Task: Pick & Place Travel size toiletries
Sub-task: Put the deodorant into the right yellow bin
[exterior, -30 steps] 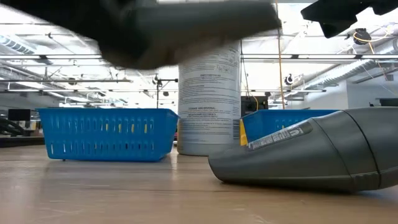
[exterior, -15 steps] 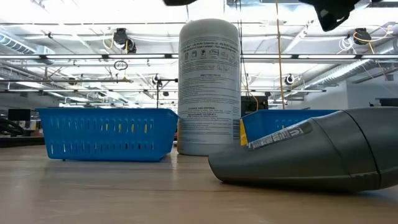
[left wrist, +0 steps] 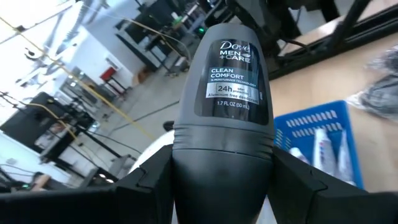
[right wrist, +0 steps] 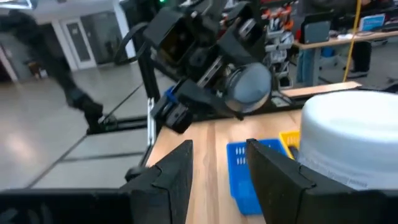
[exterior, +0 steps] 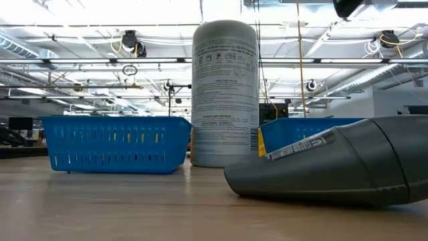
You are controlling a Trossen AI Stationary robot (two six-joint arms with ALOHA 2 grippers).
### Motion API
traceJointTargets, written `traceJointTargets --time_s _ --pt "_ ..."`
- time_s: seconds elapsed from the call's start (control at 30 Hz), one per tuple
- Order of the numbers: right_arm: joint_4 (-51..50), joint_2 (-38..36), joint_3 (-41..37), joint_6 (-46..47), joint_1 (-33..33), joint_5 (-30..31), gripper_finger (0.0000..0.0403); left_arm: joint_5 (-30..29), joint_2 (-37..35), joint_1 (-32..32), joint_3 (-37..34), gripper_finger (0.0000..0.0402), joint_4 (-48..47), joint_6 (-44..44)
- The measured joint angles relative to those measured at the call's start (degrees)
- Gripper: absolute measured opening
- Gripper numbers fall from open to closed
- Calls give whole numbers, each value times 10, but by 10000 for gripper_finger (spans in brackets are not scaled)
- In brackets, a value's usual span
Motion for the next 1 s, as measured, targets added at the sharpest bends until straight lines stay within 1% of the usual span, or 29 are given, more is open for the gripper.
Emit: traceJointTargets --time_s 0.1,0.27,0.33,0.47,0.6,0.77,1.0 --pt "17 0 0 1 -16 -2 146 -5 0 0 0 183 17 23" --pt "43 0 0 15 -47 -59 146 -28 0 0 0 183 47 60" --pt "54 0 0 15 -58 -74 146 -37 0 1 0 183 61 80" --pt "73 0 0 14 -75 -77 146 -44 0 3 8 183 79 123" --pt "103 0 0 14 -92 -122 146 -49 0 10 32 183 78 148" --pt "124 0 0 12 -103 -121 146 -50 0 17 48 183 75 183" --pt "153 0 0 8 -119 -122 146 -48 6 29 50 183 79 183"
